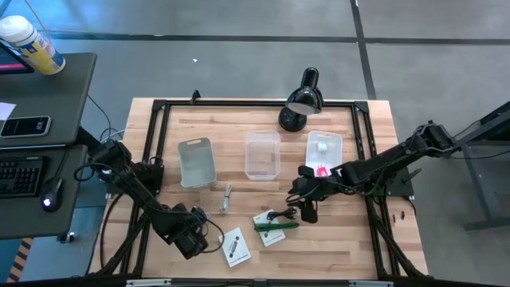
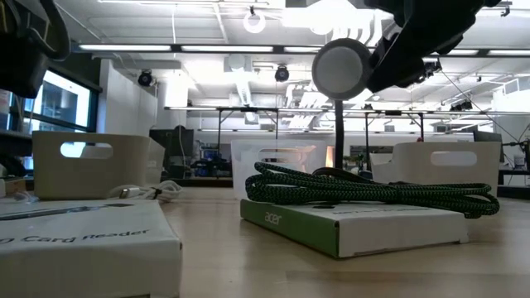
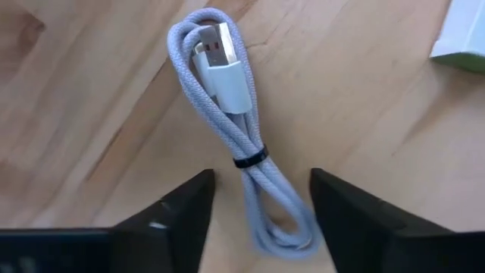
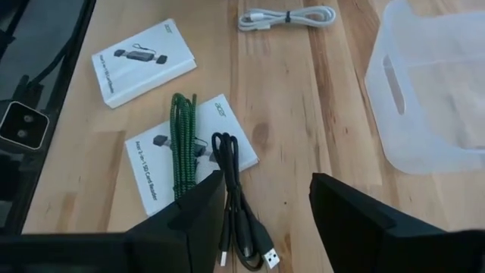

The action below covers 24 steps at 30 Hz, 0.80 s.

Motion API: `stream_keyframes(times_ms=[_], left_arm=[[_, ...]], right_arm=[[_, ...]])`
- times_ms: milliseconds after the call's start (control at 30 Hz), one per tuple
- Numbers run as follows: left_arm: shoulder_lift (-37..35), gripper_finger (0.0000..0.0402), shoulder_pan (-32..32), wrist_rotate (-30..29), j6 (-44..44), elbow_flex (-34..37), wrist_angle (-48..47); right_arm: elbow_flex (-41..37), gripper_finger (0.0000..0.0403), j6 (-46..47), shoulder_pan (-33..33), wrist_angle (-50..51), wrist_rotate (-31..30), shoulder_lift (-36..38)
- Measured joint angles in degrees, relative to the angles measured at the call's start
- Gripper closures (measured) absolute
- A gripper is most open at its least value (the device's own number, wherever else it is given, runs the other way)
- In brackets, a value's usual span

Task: Pick and place items into bin
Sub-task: Put the purple charger cable into the transparent bin

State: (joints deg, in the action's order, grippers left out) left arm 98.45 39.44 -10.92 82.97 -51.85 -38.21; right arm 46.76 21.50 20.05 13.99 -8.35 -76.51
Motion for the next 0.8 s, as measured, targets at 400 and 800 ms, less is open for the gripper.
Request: stream_keyframes(times_ms=[400,800], left_arm=[[-0.5,0.0379,-0.2,-2.9,-3.4,0.1,0.2],[-0.7,0.0358,-0.2,-3.3,-5.4,0.1,0.0]], right_arm=[[0.0,0.0222,0.6,0.0,0.1,-2.7,0.0],[0.0,0.0227,0.6,-0.2,0.1,-4.7,0.0]])
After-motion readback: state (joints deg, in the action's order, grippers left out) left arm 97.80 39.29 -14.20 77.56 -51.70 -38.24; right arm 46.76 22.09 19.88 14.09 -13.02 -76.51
